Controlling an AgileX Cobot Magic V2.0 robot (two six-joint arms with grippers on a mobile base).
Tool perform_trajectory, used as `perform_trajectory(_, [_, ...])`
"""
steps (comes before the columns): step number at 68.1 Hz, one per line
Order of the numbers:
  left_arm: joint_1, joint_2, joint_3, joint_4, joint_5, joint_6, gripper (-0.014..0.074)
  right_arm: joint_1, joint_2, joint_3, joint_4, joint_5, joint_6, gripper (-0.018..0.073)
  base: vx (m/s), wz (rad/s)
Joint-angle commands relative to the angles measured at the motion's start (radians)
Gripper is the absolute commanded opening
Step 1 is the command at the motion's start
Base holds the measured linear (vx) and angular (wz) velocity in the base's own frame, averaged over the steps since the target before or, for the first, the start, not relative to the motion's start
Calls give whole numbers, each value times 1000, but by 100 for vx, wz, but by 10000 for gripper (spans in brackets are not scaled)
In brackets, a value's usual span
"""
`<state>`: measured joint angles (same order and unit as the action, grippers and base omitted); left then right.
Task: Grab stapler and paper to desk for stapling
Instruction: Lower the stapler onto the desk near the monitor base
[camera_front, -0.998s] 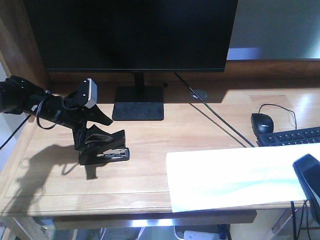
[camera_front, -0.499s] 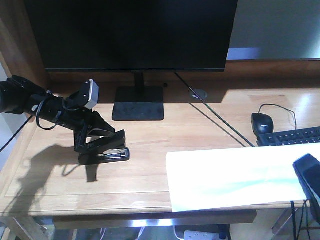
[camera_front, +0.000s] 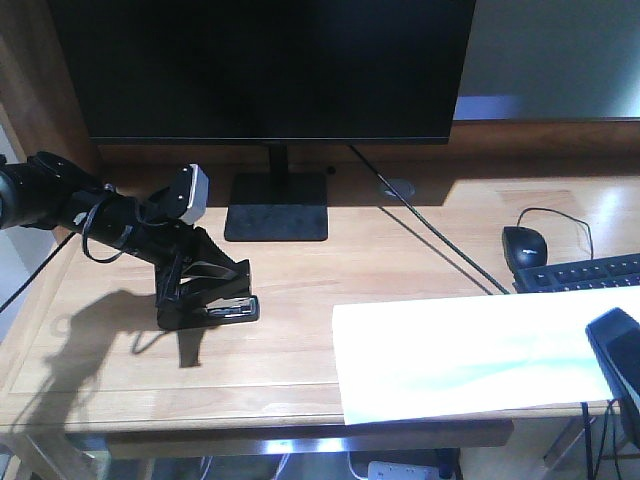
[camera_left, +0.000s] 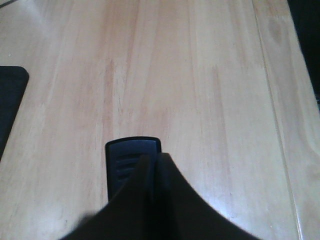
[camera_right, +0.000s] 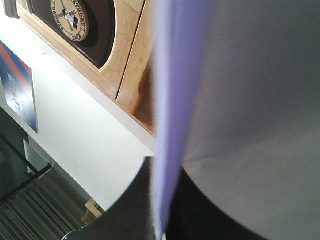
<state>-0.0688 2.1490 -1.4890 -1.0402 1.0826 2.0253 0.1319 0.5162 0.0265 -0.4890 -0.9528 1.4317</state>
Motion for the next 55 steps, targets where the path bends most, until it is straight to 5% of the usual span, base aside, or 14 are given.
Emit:
perform_trajectory(1, [0, -63, -26, -55, 25, -9, -7, 0, 4, 2, 16, -62, -14, -5, 0, 0])
perform_trajectory(55, [0, -63, -26, -55, 25, -9, -7, 0, 4, 2, 16, -62, -14, -5, 0, 0])
